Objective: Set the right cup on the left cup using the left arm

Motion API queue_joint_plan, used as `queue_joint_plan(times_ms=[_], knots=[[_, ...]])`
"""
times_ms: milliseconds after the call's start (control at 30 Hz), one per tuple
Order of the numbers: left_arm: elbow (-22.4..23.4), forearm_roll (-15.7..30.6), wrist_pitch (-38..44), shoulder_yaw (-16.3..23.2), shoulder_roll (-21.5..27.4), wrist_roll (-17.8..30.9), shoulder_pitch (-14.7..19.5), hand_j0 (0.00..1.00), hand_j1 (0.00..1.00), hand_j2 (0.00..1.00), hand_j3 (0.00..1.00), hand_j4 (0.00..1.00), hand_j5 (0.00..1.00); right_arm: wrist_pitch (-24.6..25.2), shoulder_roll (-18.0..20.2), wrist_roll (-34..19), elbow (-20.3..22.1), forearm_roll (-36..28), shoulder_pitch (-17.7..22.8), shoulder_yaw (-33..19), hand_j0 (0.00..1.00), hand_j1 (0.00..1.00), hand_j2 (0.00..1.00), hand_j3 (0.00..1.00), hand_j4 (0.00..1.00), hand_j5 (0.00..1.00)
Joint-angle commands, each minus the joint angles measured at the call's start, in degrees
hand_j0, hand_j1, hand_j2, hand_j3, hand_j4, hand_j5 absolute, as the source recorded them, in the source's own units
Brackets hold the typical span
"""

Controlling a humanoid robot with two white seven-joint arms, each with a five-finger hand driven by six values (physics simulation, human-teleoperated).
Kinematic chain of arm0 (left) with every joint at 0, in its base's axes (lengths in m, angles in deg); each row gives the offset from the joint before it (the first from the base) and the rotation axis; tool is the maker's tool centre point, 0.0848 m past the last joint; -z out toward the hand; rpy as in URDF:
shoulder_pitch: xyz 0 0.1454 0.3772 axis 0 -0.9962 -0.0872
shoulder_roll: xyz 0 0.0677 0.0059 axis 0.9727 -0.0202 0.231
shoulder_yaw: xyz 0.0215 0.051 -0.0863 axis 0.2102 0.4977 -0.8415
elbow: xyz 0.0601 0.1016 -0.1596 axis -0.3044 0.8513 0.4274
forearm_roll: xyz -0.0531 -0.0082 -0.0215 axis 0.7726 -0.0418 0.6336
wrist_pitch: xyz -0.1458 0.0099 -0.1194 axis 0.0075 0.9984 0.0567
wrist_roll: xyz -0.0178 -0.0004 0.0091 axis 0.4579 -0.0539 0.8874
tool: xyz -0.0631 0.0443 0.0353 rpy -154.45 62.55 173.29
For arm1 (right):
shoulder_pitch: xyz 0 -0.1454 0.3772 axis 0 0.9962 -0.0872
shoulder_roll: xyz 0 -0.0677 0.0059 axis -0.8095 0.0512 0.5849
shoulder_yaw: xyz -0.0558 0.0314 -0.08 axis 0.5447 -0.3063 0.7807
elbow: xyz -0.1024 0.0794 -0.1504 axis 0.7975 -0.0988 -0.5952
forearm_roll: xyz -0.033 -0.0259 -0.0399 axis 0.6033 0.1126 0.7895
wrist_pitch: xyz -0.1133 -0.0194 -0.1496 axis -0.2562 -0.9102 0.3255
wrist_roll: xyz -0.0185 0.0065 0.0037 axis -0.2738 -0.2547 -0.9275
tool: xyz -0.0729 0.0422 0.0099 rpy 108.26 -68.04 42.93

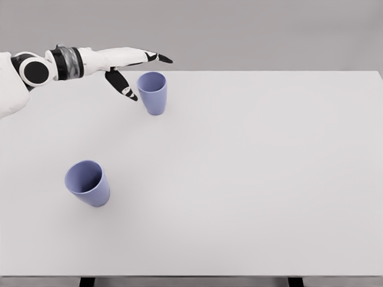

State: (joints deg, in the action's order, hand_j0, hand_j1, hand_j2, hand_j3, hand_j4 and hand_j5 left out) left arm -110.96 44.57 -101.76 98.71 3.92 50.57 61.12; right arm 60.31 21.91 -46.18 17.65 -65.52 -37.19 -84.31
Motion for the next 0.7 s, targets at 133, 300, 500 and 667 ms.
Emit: queue_joint_plan(times_ms=[133, 300, 500, 667], knots=[[2.4, -0.3, 0.1, 0.5, -0.7, 0.1, -0.1, 1.0, 1.0, 1.0, 1.0, 1.0, 1.0, 0.0, 0.0, 0.0, 0.0, 0.1, 0.0, 0.0, 1.0, 1.0, 1.0, 1.0, 1.0, 1.0], [3.3, -3.6, 0.1, -0.1, -2.7, 0.2, 0.0, 1.0, 1.0, 1.0, 1.0, 1.0, 1.0, 0.0, 0.0, 0.0, 0.0, 0.1, 0.0, 0.0, 1.0, 1.0, 1.0, 1.0, 1.0, 1.0], [4.8, -3.6, 0.1, 0.1, -3.7, 0.2, -0.1, 1.0, 1.0, 1.0, 1.0, 1.0, 1.0, 0.0, 0.0, 0.0, 0.0, 0.1, 0.0, 0.0, 1.0, 1.0, 1.0, 1.0, 1.0, 1.0], [4.9, -3.6, 0.1, -0.2, -3.7, 0.2, -0.2, 1.0, 1.0, 1.0, 1.0, 1.0, 1.0, 0.0, 0.0, 0.0, 0.0, 0.1, 0.0, 0.0, 1.0, 1.0, 1.0, 1.0, 1.0, 1.0]])
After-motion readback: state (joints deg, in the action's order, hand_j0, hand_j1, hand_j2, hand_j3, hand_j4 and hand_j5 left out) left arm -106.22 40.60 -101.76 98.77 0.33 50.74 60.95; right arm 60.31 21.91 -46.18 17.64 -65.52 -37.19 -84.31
